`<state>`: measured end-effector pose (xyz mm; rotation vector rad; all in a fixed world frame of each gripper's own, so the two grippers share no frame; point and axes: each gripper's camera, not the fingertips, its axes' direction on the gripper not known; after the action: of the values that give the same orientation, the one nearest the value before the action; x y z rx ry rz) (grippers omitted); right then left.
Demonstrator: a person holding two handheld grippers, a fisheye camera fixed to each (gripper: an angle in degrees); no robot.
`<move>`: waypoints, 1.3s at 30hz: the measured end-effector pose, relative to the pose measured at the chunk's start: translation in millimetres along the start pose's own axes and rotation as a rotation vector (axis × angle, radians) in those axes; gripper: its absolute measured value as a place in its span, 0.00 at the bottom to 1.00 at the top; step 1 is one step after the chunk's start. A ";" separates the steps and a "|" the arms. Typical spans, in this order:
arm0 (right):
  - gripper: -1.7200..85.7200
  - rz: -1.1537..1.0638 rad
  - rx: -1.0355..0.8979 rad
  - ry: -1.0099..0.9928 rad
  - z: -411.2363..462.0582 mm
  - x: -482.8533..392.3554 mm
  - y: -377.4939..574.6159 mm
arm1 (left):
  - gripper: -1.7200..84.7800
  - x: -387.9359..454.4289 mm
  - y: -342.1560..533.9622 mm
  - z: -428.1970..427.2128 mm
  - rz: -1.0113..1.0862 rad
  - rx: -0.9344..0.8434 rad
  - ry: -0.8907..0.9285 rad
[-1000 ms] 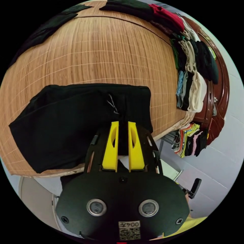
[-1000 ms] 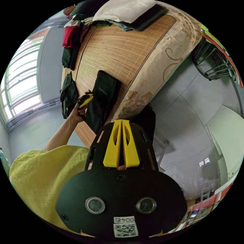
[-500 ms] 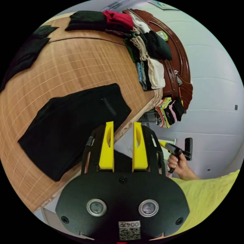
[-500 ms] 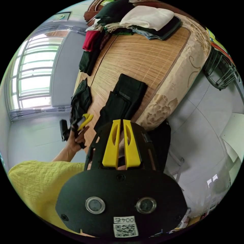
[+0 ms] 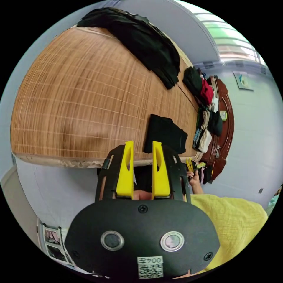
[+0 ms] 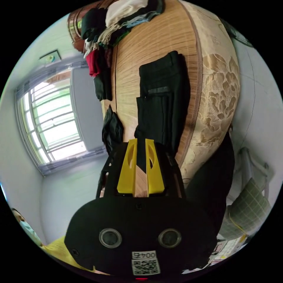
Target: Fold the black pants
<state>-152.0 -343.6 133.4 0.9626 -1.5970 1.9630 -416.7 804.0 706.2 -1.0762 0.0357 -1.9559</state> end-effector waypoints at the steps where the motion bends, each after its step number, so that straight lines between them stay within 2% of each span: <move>1: 0.09 0.028 0.018 -0.012 4.4 4.5 -10.7 | 0.13 -12.6 6.6 -6.9 -0.025 0.005 0.007; 6: 0.09 0.099 0.049 0.004 27.1 19.3 -59.4 | 0.13 -29.8 21.9 -15.1 -0.005 0.002 -0.037; 12: 0.11 0.170 0.038 0.012 58.0 29.7 -113.2 | 0.13 -44.1 37.0 15.1 -0.057 -0.070 -0.050; 17: 0.12 0.128 -0.013 0.156 82.6 16.3 -150.9 | 0.13 -34.9 38.7 44.8 -0.002 -0.140 -0.100; 22: 0.11 0.085 0.000 0.216 95.5 2.3 -156.5 | 0.13 -30.3 36.7 71.2 -0.003 -0.187 -0.097; 28: 0.06 0.017 -0.052 0.200 129.0 -8.2 -175.1 | 0.13 -18.5 31.9 102.1 0.021 -0.225 -0.090; 30: 0.05 -0.041 -0.082 0.241 139.4 -21.6 -178.2 | 0.13 -15.2 31.1 110.1 0.025 -0.233 -0.087; 33: 0.05 -0.211 -0.060 0.421 142.8 -58.8 -167.1 | 0.13 -8.2 29.5 124.2 0.044 -0.254 -0.095; 35: 0.06 -0.270 -0.087 0.660 159.0 -58.9 -160.1 | 0.13 -0.7 26.3 139.7 0.076 -0.280 -0.122; 36: 0.06 -0.268 -0.102 0.686 163.6 -54.3 -160.5 | 0.13 1.3 25.1 144.7 0.085 -0.291 -0.129; 39: 0.08 -0.246 -0.123 0.595 166.1 -49.3 -168.5 | 0.13 15.0 17.5 169.7 0.128 -0.330 -0.154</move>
<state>40.1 -458.2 225.0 0.4362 -1.1795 1.7355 -290.5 843.4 815.2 -1.4001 0.3448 -1.7848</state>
